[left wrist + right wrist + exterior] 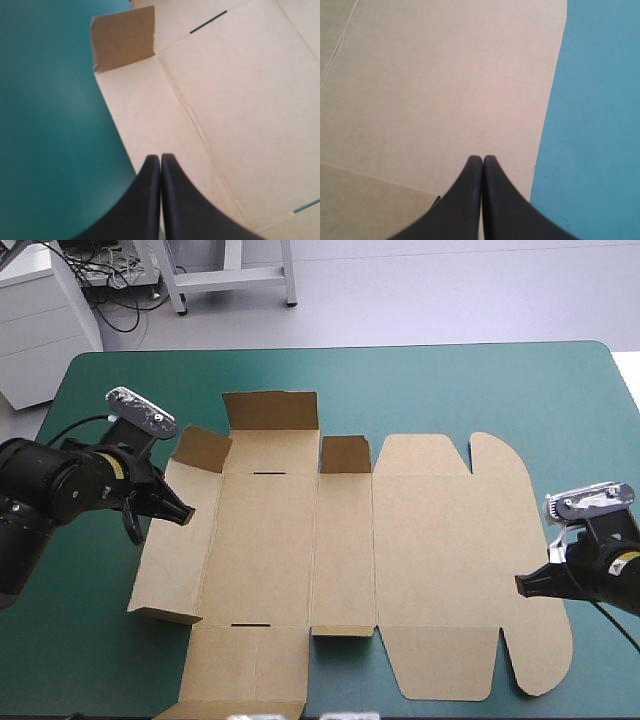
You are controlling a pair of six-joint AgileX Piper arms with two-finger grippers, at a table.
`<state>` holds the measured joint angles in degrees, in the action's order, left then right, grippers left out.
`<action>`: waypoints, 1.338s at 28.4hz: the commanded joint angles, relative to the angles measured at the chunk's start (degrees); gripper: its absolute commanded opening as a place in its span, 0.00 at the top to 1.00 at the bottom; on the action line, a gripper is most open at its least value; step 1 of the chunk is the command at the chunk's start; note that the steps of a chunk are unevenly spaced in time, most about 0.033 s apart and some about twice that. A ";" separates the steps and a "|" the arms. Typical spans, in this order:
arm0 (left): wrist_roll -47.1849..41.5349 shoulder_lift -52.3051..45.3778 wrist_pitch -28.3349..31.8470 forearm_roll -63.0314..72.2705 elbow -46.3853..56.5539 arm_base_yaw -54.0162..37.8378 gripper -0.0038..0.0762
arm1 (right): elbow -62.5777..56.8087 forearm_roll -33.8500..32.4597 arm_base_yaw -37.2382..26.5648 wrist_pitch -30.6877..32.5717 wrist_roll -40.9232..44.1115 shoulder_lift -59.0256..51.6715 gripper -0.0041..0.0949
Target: Fold the box
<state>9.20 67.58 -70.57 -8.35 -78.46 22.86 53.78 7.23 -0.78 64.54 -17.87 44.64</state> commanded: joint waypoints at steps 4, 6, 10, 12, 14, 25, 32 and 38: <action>8.42 0.53 2.33 18.18 -2.09 -10.89 0.96 | 0.91 0.51 -0.32 -2.60 -0.03 -0.82 0.98; 13.57 0.78 1.27 25.94 -2.09 -16.78 0.96 | 0.91 0.51 -0.32 -2.60 -0.14 -0.82 0.98; 24.01 1.63 -2.80 43.41 -1.87 -30.12 0.96 | 0.91 0.51 -0.32 -3.07 -0.27 -0.82 0.98; 28.31 1.92 -3.89 49.97 -1.14 -35.33 0.96 | 0.91 0.51 -0.32 -3.07 -0.27 -0.82 0.98; 30.57 2.12 -3.89 52.10 -0.26 -39.39 0.96 | 0.91 0.51 -0.32 -2.85 -0.27 -0.82 0.98; 33.12 2.97 -3.89 50.54 5.26 -53.34 0.96 | 0.81 0.28 -0.32 -2.95 -0.81 -0.82 0.98; 27.00 4.46 2.35 50.76 10.89 -53.95 0.92 | 0.81 0.49 -0.32 -2.85 -1.08 -0.82 0.98; 27.00 6.53 2.72 49.69 15.71 -53.95 0.29 | 0.81 0.62 -0.32 -2.65 -1.70 -0.82 0.98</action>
<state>36.67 74.91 -68.79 39.03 -62.52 -30.91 53.28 7.27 -0.78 64.53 -18.98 44.12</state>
